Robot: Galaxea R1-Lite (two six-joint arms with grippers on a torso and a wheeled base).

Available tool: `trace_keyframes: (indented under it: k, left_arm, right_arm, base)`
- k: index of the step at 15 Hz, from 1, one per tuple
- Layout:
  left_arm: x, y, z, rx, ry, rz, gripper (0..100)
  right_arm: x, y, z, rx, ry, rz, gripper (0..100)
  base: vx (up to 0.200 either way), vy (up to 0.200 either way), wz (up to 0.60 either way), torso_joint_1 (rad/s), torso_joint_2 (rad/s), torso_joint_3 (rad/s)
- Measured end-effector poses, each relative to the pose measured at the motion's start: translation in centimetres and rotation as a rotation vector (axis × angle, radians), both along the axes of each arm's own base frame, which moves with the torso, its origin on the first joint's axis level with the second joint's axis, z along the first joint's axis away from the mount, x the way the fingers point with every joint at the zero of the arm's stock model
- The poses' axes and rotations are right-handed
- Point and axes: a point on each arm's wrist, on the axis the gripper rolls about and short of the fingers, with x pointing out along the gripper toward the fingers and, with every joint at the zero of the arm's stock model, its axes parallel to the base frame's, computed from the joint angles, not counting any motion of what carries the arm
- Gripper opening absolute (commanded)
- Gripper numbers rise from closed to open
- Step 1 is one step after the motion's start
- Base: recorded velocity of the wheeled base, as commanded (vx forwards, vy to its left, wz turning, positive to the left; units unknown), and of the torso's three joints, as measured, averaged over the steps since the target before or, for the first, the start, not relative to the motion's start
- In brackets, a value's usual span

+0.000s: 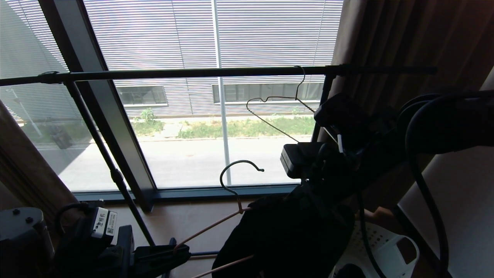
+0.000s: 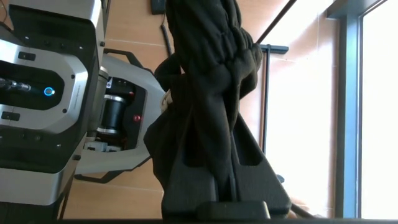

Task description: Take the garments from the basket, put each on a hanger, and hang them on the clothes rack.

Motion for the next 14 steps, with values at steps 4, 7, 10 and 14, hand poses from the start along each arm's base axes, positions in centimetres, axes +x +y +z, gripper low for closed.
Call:
trace_keyframes:
  k: [4, 7, 10, 14]
  left_arm:
    - [0.12, -0.02, -0.02, 0.0, 0.002, 0.002, 0]
    - [0.2, -0.07, 0.04, -0.002, 0.0, 0.002, 100]
    - [0.27, -0.06, 0.06, -0.002, 0.002, 0.005, 100]
    - [0.57, 0.5, 0.58, -0.012, -0.025, 0.042, 100]
  right_arm:
    - [0.0, 0.0, 0.14, 0.004, 0.005, -0.007, 0]
    - [-0.05, 0.12, 0.27, 0.012, 0.005, -0.002, 0]
    - [0.03, 0.04, 0.31, 0.011, 0.004, -0.007, 0]
    - [-0.04, -0.11, 0.31, 0.007, 0.018, -0.02, 0]
  base:
    - [0.0, 0.0, 0.0, 0.0, 0.0, 0.0]
    - [0.0, 0.0, 0.0, 0.0, 0.0, 0.0]
    - [0.0, 0.0, 0.0, 0.0, 0.0, 0.0]
    - [0.0, 0.0, 0.0, 0.0, 0.0, 0.0]
